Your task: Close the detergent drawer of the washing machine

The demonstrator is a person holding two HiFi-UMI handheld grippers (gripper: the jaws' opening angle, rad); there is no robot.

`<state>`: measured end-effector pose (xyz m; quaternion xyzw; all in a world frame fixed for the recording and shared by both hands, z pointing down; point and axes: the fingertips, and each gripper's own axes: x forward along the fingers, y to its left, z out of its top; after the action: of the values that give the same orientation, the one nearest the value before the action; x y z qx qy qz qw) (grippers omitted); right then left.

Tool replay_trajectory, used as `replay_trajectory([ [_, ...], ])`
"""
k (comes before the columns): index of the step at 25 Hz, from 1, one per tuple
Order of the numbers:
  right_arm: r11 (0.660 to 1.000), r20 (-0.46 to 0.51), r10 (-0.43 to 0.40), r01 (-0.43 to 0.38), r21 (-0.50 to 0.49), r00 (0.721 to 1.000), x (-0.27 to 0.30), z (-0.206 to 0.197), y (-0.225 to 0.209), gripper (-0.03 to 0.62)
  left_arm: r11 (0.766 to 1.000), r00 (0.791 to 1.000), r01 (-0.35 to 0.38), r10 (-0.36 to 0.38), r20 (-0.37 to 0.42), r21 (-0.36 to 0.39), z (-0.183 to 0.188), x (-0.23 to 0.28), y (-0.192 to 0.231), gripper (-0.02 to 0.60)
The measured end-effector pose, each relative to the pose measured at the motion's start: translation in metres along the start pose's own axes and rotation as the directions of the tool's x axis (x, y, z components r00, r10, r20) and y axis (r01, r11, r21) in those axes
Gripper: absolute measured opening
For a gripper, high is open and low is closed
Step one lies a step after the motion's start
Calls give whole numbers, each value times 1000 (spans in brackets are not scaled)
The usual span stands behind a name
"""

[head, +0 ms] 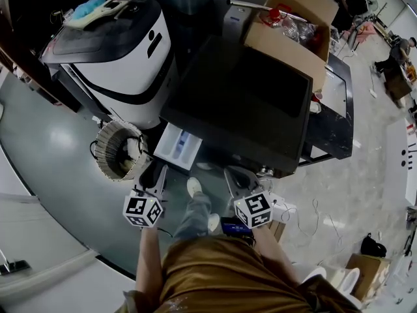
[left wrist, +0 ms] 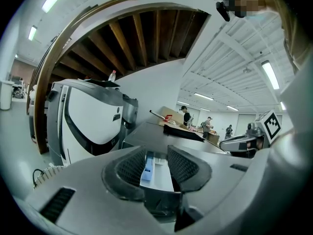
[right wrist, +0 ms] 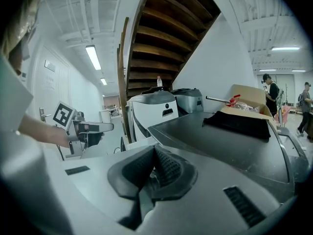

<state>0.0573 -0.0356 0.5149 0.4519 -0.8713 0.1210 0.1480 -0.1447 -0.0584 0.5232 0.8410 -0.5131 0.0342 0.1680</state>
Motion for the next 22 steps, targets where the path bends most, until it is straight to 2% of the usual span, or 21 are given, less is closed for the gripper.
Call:
replay_trajectory([
  [11,998,-58,12,-16,-54,998,13,-15,-1,12,1000,999,-3,3,-51,-15,-35,5,17,147],
  [22,999,-92,20,-24,-41,996,22,-26,-2,12,999,993,26,-28,-114,-20,-63,10,20,172],
])
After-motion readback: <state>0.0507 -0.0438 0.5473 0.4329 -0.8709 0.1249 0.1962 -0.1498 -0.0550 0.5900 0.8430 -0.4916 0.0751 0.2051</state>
